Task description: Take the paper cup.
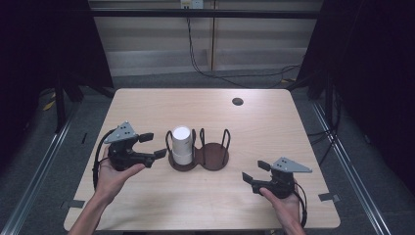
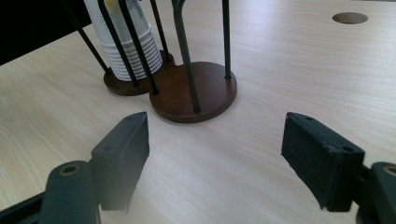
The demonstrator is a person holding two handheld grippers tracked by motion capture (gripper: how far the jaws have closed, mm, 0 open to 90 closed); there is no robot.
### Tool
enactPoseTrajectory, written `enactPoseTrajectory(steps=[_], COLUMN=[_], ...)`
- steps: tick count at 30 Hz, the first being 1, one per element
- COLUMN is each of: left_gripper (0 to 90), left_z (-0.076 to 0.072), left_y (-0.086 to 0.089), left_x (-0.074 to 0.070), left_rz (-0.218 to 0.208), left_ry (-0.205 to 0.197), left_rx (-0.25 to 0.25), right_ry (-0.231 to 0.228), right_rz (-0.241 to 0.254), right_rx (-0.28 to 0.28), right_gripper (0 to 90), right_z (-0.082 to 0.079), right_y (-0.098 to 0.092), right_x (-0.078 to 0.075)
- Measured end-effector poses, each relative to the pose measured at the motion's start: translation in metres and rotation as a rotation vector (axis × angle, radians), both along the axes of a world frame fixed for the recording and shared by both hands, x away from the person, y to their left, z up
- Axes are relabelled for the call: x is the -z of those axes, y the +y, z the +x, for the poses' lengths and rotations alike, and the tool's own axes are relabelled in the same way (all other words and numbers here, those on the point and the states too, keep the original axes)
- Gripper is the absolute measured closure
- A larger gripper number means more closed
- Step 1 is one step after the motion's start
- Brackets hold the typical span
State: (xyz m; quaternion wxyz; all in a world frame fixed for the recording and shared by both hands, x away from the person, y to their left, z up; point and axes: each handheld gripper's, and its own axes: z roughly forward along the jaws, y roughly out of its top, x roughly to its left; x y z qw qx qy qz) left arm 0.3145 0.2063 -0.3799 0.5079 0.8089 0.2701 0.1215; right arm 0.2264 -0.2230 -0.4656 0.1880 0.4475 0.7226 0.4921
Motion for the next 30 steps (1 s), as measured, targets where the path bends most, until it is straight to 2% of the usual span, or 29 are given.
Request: enactPoseTrajectory(steps=[2,3,7,10,13,16,19,21,25,26,29,30], left_gripper=[26.8,25.4,27.3,26.9,26.9,26.5,26.1,25.6,25.9,26.2,25.1,26.1], left_z=[-0.001,0.000,0.006,0.014,0.023,0.029,0.035,0.038,0.043,0.045,0.050,0.053], left_y=[-0.004,-0.007,-0.013,-0.019,-0.023,-0.028,-0.031,-0.034,-0.039,-0.039,-0.043,-0.045], left_x=[-0.006,-0.012,-0.020,-0.020,-0.020,-0.022,-0.026,-0.029,-0.032,-0.033,-0.033,-0.033], left_rz=[0.021,0.050,0.076,0.109,0.108,0.144,0.173,0.181,0.207,0.225,0.243,0.251], left_ry=[-0.008,-0.022,-0.027,-0.002,0.034,0.065,0.057,0.072,0.066,0.059,0.074,0.087], left_rx=[0.005,0.003,0.007,0.009,0.012,0.014,0.000,0.006,0.000,0.002,0.005,0.025], right_ry=[0.004,0.005,0.006,0.004,0.012,0.019,0.026,0.027,0.024,0.024,0.025,0.024], right_rz=[-0.001,-0.001,-0.005,-0.009,-0.006,-0.001,0.003,0.003,-0.002,-0.001,-0.002,-0.004], right_rx=[-0.004,-0.004,-0.017,-0.025,-0.028,-0.033,-0.033,-0.033,-0.040,-0.043,-0.045,-0.049], right_gripper=[22.6,22.5,22.3,22.3,22.3,22.3,22.3,22.3,22.0,21.6,20.9,20.8], right_z=[0.000,0.000,0.000,0.000,0.000,0.001,0.001,0.001,0.001,0.001,0.001,0.001], right_y=[0.001,0.002,0.004,0.005,0.004,0.003,0.003,0.003,0.004,0.004,0.004,0.004], right_x=[0.000,0.000,0.000,0.000,0.000,0.001,0.001,0.001,0.001,0.001,0.001,0.001])
